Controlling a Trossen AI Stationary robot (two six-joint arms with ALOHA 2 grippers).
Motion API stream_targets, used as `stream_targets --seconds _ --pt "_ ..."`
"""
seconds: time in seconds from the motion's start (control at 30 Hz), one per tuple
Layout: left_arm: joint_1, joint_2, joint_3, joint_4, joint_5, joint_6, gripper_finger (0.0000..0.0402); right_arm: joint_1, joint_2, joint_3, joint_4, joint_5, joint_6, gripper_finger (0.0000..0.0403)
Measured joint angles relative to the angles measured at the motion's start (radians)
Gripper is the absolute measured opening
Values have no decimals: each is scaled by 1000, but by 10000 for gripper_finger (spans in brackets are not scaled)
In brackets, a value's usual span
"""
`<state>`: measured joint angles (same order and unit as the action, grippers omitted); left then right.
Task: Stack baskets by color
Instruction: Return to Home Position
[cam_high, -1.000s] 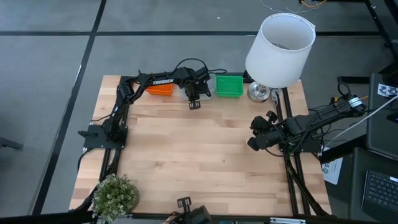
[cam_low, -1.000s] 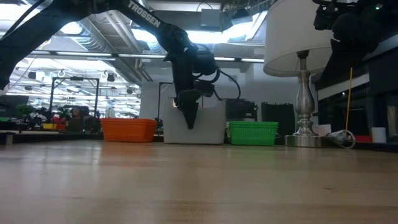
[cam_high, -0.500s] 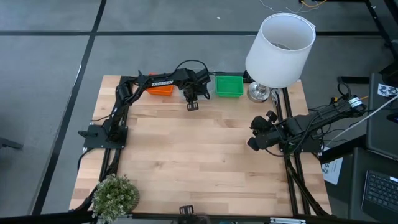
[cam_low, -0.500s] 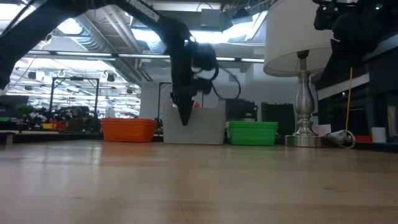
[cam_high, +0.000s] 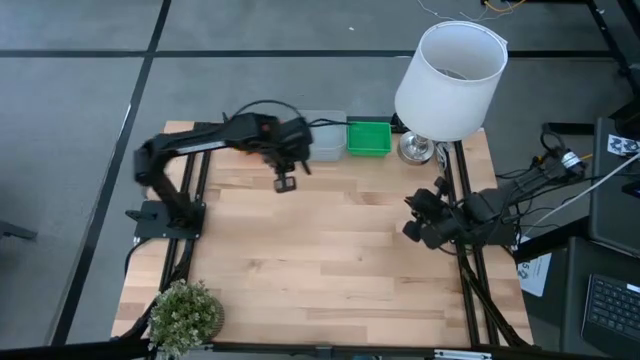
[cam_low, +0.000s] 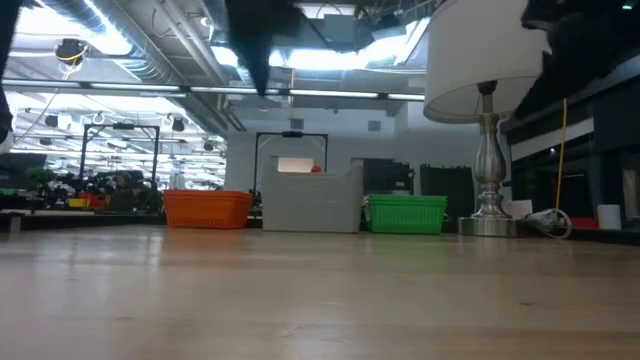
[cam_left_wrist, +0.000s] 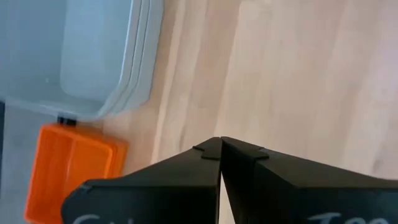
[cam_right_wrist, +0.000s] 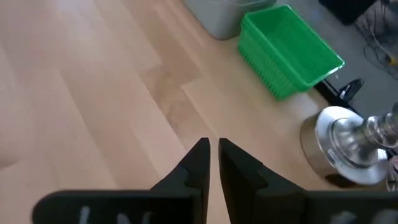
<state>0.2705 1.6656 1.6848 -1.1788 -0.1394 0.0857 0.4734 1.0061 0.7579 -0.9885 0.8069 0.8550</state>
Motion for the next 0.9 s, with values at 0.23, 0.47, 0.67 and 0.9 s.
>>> stream_targets --seconds 0.23,0.47,0.67,0.9 --pt "-66 -360 -357 189 5 -123 0 126 -201 -180 159 13 49 37" --pt "-158 -720 -794 606 45 -267 0 102 -396 -397 816 -154 -455 37" --pt "-209 -963 -1129 989 45 -271 0 -13 -554 -522 1179 -481 -775 37" --pt "-228 -1162 -1443 1277 11 -321 0 -211 -690 -551 1070 -688 -788 37"
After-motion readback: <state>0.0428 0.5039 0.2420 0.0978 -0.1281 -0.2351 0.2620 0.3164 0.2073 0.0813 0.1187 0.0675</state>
